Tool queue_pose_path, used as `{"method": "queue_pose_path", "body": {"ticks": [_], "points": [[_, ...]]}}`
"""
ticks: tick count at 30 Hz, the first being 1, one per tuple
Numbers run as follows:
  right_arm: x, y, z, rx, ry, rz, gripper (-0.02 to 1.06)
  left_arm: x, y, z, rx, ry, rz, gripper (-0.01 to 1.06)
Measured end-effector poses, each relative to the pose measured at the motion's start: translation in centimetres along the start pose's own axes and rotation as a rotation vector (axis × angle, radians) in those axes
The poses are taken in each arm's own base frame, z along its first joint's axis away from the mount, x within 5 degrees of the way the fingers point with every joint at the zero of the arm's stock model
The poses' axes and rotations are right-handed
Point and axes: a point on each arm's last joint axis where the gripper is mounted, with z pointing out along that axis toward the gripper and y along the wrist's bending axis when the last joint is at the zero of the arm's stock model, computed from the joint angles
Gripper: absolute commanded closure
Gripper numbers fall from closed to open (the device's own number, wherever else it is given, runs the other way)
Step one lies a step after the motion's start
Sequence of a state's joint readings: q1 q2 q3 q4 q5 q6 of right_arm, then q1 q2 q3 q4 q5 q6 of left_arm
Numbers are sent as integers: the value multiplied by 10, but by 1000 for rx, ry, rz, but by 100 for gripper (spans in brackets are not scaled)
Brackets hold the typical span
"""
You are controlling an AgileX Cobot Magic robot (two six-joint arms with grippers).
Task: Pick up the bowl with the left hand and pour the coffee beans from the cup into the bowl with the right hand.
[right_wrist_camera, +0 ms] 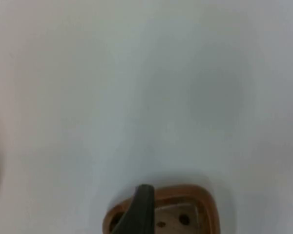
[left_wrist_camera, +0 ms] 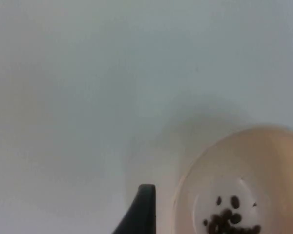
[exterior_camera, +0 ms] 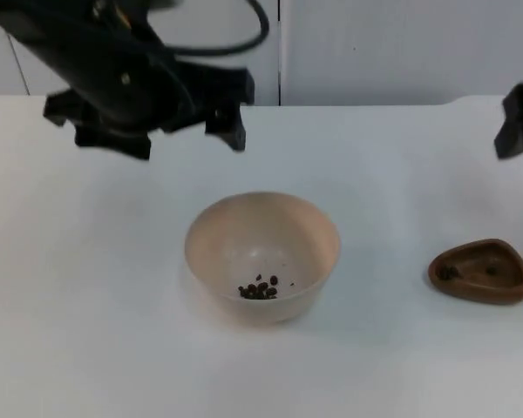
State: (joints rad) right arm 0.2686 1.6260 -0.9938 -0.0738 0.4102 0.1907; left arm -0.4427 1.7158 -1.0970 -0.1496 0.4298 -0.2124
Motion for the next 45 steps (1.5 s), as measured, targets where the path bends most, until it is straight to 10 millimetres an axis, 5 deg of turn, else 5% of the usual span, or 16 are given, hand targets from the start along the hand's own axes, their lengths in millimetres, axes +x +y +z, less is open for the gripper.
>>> {"method": "queue_pose_path", "body": {"ticks": [11, 22, 34, 45], "points": [[-9, 11, -106, -46, -215, -89, 22, -18, -10, -73, 50, -206, 51, 19], [5, 11, -173, -71, -320, -110, 22, -11, -12, -132, 64, -250, 136, 19], [34, 2, -221, -71, -400, -129, 22, 23, -3, -176, 82, -322, 167, 19], [98, -12, -239, -76, -465, -131, 22, 80, 15, -220, 113, -430, 173, 19]]}}
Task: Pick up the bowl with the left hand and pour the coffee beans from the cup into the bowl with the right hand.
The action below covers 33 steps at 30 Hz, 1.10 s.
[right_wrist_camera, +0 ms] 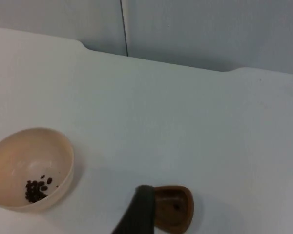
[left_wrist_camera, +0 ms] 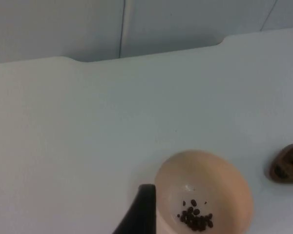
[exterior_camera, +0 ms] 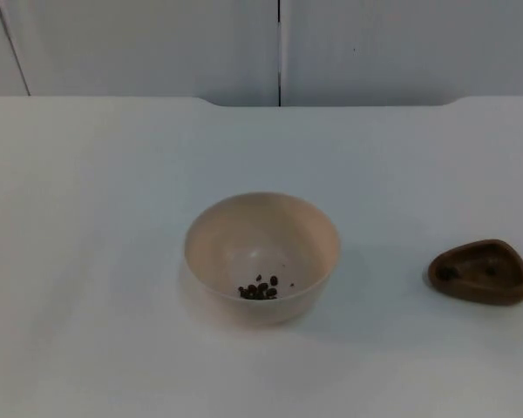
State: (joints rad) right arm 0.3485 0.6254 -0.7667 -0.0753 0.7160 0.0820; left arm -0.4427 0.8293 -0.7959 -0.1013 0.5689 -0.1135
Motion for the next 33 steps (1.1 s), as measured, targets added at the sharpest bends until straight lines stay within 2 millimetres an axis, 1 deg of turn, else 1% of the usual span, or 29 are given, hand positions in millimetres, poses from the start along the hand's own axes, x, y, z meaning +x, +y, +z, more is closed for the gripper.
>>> {"method": "queue_pose_path", "body": {"ticks": [4, 5, 8, 11, 12, 17, 18, 23, 24, 29, 30, 33], "points": [[23, -2, -22, 1, -39, 1, 22, 15, 1, -32, 16, -64, 6, 19], [23, -2, -22, 1, -39, 1, 22, 15, 1, -32, 16, -64, 6, 19], [36, -3, -39, 3, -55, -1, 22, 20, 0, -56, 29, -113, 13, 19], [46, -4, -56, 4, -72, 2, 22, 27, 0, -74, 37, -133, 17, 19], [46, -4, -56, 4, -72, 2, 22, 27, 0, -74, 37, -133, 17, 19], [62, -6, -78, 6, -107, 6, 22, 39, 1, -98, 47, -164, 25, 19], [62, -6, -78, 6, -107, 6, 22, 39, 1, -98, 47, -164, 25, 19], [73, -5, -94, -24, -155, 4, 22, 49, 2, -113, 49, -175, 53, 19], [73, -5, -94, -24, -155, 4, 22, 49, 2, -113, 49, -175, 53, 19], [82, 1, -102, -84, -161, -63, 22, 65, 4, -128, 45, -154, 122, 19], [82, 1, -102, -84, -161, -63, 22, 65, 4, -128, 45, -154, 122, 19], [85, 3, -101, -103, -135, -92, 22, 74, 5, -140, 48, -181, 154, 19]]}}
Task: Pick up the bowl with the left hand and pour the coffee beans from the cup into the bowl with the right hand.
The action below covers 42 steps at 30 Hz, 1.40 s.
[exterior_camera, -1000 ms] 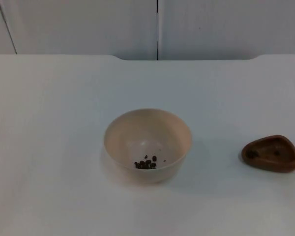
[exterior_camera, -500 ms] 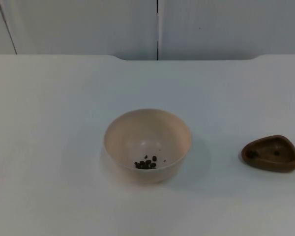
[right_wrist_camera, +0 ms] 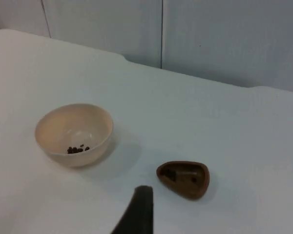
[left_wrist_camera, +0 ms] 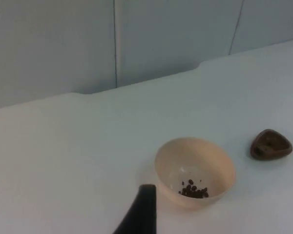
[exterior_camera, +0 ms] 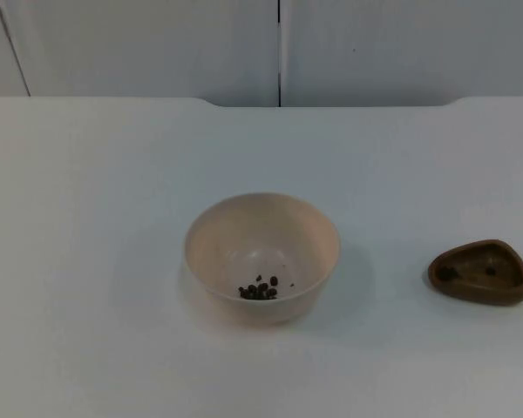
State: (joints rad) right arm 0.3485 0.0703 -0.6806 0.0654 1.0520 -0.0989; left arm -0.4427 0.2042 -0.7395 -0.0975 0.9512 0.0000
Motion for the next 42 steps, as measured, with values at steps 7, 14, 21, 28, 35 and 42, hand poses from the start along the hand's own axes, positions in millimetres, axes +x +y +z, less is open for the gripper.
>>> {"method": "queue_pose_path", "body": {"ticks": [7, 14, 21, 28, 35, 42], "points": [[6, 1, 6, -13, 32, -10, 22, 33, 1, -8, 2, -42, 23, 19], [15, 2, 0, -12, 5, -30, 22, 61, 5, 4, -14, 58, 29, 19], [28, 2, 9, -11, 65, -33, 22, 73, 9, 11, -45, 138, 45, 19], [42, 1, 23, -11, 137, -33, 22, 77, 10, 12, -55, 162, 48, 19], [43, 1, 24, -7, 138, -33, 22, 77, 11, 12, -67, 161, 39, 19], [43, 1, 24, -3, 138, -27, 22, 77, 11, 12, -67, 161, 39, 19]]}}
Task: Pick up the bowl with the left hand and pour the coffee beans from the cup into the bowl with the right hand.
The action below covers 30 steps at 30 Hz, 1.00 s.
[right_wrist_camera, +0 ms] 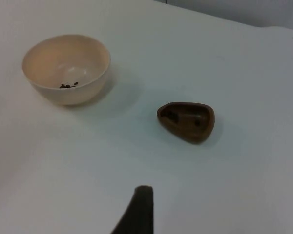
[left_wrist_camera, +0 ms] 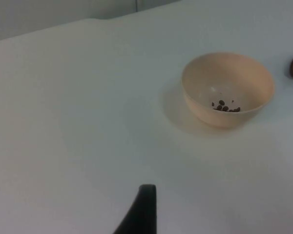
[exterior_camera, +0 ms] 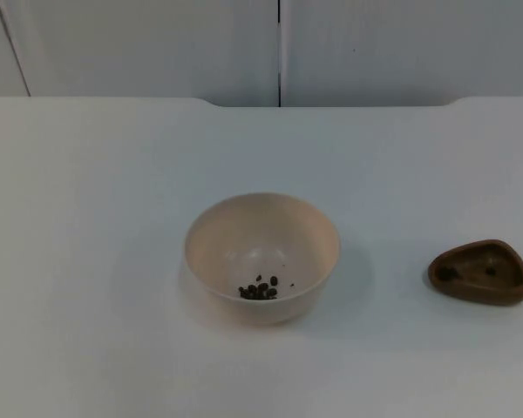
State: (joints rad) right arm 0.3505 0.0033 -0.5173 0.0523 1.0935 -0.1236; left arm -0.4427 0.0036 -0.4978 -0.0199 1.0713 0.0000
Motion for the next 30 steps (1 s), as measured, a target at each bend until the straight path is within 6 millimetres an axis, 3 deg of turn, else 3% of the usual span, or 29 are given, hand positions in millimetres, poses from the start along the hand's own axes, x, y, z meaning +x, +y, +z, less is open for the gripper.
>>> {"method": "queue_pose_path", "body": {"ticks": [27, 30], "points": [[0, -4, 0, 46, 2, 59, 22, 0, 0, 0, -2, 0, 1, 19], [0, -4, 0, 46, 2, 59, 10, 0, 0, 0, -2, 0, 1, 6]]}}
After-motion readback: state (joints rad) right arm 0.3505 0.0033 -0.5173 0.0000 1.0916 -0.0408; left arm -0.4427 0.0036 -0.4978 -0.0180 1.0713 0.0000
